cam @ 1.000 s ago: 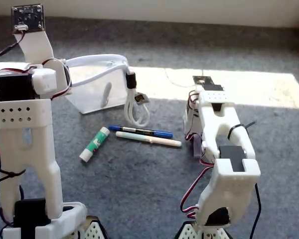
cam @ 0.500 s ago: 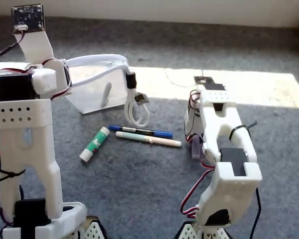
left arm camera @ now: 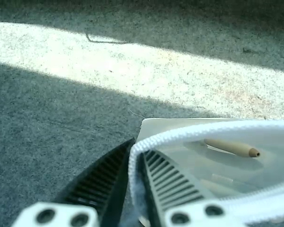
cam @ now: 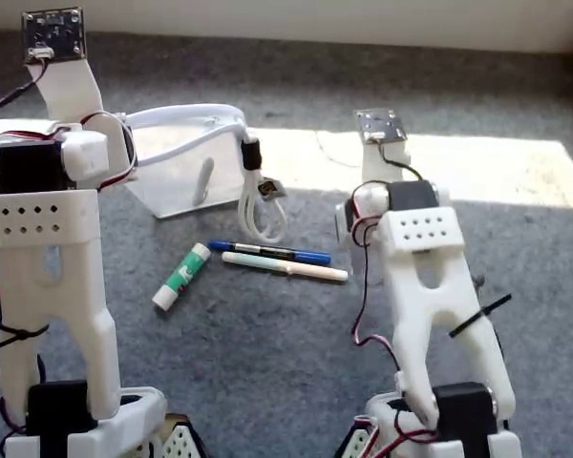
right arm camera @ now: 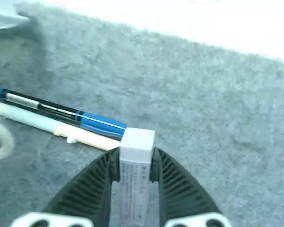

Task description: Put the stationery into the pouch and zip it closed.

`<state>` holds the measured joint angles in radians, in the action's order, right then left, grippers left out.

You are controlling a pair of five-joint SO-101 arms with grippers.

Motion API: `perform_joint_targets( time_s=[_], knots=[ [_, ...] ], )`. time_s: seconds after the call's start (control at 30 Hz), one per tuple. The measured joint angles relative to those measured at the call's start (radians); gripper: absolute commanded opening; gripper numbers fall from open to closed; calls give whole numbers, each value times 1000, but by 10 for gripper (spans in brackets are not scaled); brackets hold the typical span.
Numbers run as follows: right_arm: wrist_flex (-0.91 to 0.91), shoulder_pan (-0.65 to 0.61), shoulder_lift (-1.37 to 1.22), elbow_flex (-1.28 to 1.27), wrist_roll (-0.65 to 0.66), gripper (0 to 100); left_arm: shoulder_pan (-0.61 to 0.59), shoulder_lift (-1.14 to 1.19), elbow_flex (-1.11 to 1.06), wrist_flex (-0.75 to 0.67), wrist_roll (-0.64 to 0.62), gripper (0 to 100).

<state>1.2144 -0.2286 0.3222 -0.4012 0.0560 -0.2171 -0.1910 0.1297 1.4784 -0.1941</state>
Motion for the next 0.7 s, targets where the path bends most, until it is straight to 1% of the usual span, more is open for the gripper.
perform_joint_targets(
  time_s=[0.17,0.33,0.5,0.7],
  knots=[
    [-3,-98,123,0,0,5,0,0,0,0,0,11],
    [-21,-193,186,0,0,5,0,0,0,0,0,11],
    [-170,-302,245,0,-71,5,0,0,0,0,0,11],
    [-459,-393,287,0,-89,5,0,0,0,0,0,11]
  ],
)
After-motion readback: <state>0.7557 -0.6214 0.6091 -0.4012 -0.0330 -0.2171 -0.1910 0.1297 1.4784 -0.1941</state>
